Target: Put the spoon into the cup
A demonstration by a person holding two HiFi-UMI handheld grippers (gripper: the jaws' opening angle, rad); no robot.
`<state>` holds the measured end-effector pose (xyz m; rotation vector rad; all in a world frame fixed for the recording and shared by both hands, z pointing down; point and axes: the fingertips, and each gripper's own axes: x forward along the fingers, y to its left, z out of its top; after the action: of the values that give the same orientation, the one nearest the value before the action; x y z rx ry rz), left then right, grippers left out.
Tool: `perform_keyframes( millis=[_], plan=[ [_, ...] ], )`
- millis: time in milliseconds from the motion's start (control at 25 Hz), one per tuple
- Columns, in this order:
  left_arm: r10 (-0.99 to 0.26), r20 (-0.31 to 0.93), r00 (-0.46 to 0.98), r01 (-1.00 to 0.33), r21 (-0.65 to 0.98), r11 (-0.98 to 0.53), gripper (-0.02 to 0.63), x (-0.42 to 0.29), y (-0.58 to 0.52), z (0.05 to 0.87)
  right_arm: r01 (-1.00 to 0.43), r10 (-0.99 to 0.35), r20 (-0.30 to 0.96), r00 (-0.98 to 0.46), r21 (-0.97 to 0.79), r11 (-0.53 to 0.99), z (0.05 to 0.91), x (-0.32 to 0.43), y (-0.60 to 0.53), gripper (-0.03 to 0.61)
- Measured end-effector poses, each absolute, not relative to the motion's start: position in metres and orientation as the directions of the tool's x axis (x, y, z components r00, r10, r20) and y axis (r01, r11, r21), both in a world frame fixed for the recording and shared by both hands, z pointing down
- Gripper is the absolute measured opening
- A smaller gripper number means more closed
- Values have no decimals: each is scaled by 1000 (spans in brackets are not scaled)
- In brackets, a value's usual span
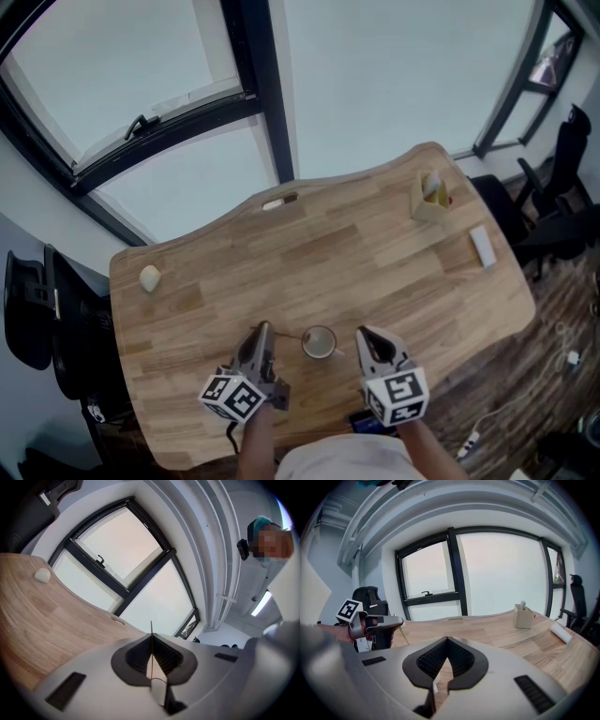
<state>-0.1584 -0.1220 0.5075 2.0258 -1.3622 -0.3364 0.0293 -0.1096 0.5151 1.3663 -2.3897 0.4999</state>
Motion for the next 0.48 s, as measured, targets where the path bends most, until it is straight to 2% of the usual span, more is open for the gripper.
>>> perform_keyframes(
  millis=[480],
  plan=[
    [-896, 150, 418, -718, 659, -225, 3, -160, -125, 513, -866, -732, 479, -485, -147, 478, 522, 28, -111, -3]
  ],
)
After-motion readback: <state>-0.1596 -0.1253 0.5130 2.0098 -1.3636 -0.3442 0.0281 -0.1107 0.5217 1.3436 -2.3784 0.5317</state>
